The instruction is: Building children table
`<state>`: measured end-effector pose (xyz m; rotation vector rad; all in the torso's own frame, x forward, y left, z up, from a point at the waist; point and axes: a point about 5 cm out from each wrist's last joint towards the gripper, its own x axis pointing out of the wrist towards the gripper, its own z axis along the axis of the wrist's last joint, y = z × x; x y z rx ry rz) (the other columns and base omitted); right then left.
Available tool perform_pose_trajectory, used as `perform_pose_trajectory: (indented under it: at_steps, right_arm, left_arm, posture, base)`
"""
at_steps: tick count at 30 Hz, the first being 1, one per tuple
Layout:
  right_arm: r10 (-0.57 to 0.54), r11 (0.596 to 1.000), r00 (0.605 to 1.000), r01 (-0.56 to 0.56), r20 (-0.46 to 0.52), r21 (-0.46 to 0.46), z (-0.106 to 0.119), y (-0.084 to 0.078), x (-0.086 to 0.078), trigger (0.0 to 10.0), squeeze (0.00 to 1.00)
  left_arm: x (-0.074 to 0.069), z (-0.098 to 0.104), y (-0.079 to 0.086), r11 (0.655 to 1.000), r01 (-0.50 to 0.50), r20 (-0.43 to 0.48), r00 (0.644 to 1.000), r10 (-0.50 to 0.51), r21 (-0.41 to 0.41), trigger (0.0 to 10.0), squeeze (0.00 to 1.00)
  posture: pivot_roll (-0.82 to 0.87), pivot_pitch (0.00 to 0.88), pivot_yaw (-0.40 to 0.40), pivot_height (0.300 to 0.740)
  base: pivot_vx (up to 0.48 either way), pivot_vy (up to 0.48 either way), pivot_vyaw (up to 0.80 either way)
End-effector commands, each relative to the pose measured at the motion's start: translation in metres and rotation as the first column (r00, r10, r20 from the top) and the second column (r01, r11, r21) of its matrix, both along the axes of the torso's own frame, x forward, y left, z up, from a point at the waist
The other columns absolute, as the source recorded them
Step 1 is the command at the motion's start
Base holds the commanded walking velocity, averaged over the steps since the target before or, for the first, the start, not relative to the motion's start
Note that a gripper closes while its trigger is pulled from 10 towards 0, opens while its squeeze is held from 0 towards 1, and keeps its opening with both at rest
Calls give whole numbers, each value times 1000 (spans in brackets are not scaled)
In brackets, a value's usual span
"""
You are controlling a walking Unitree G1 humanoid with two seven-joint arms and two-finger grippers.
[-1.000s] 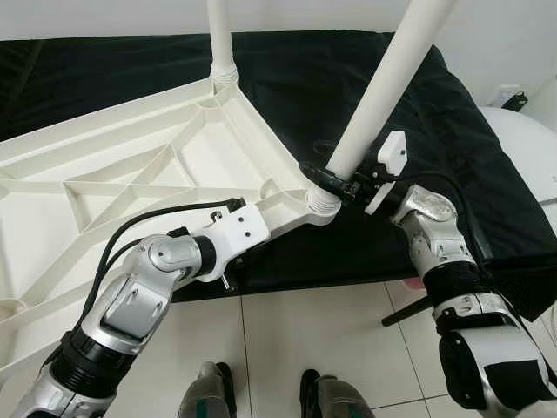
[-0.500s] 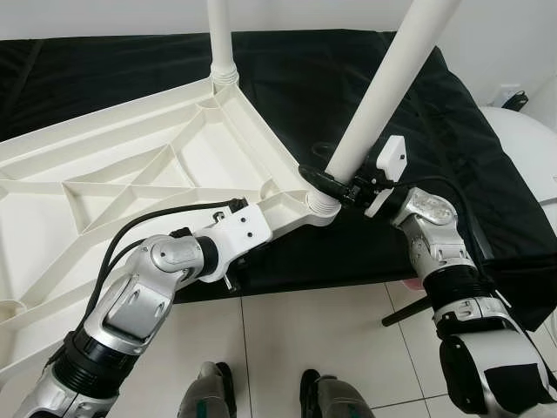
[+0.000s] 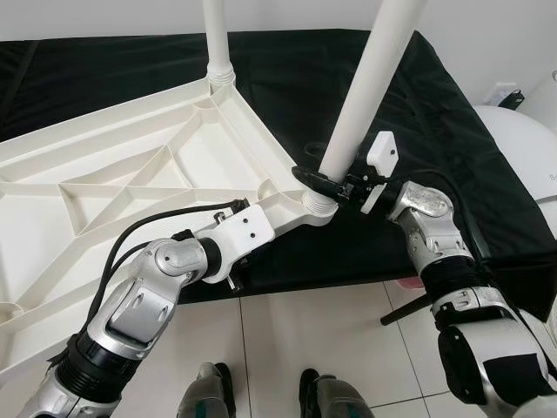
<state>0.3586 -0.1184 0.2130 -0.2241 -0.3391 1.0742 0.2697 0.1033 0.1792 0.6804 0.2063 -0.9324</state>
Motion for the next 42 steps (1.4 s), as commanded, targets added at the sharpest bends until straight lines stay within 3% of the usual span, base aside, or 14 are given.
perform_pose_trajectory:
  at_steps: [1,20,42]
  right_arm:
    - [13,998,996,-18,-83,-55,-20,1,-2,10000,0]
    - [-26,1000,997,27,-78,16,-25,0,-11,10000,0]
    - [-79,991,994,86,-69,100,-15,11,-19,10000,0]
  left_arm:
    - [-5,-3,-3,1000,21,-22,1000,-21,-2,10000,0]
    - [-4,-1,-4,1000,20,-21,1000,-20,-5,10000,0]
    - [-3,0,-5,1000,19,-17,1000,-19,-8,10000,0]
  posture:
    - [-57,219,-50,740]
    - [-71,232,-38,740]
    - [-75,232,-42,740]
  base:
    - [0,0,0]
    - [0,0,0]
    - [0,0,0]
